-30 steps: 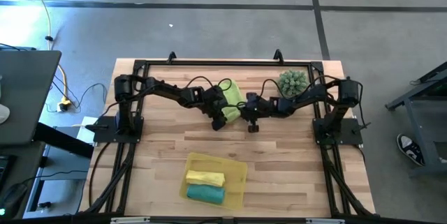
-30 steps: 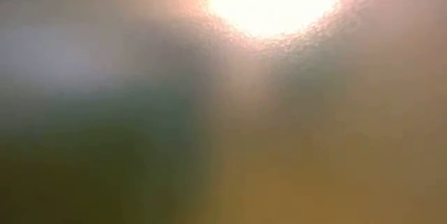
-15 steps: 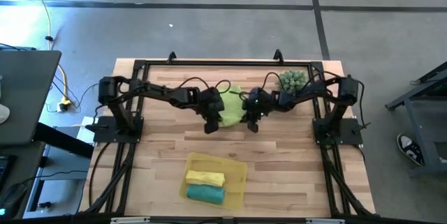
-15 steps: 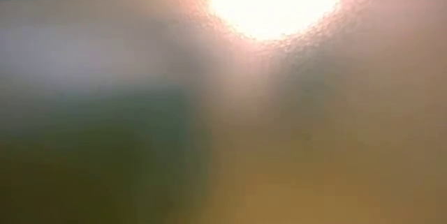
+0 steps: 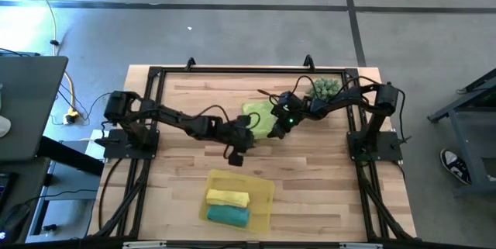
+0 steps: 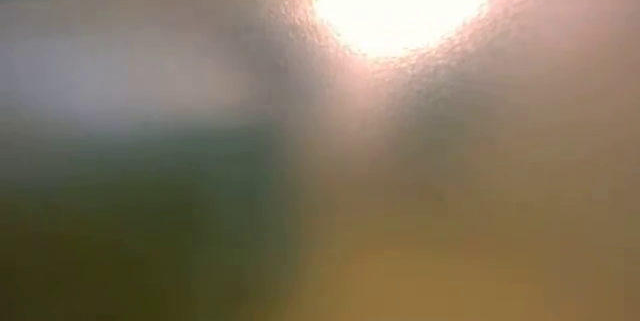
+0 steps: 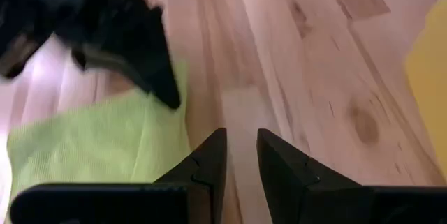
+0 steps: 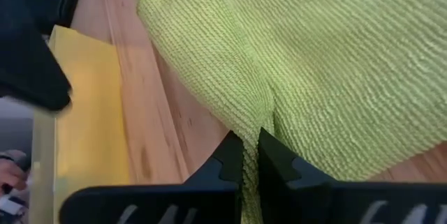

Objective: Roll microfiber towels into tight, uniform cylinder then place into a basket
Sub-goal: Roll the green towel

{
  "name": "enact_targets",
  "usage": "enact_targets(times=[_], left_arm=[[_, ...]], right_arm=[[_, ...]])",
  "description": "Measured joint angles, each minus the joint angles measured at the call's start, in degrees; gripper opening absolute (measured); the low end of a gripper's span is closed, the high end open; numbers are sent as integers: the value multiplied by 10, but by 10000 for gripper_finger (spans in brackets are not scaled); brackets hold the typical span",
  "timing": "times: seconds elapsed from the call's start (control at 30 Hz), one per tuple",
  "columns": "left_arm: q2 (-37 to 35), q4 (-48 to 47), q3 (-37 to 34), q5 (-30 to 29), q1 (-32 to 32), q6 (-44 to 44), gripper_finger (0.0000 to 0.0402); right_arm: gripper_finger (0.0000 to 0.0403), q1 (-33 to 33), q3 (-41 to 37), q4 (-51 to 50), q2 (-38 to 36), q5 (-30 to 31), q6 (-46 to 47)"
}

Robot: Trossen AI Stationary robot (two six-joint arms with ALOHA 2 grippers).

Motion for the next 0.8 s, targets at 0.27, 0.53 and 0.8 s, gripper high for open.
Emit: enact_targets(times=[0.27,0.53,0.8], left_arm=[[60,38,0,-108,12,-9,72],[74,5,0,-41,54,-71,72],[80,-54,0,-14,81,-128,72]], right_arm=[[2,2,0,-2,0,2,11],[2,2,0,-2,0,8,6],[3,2,0,-2,0,12,-11]])
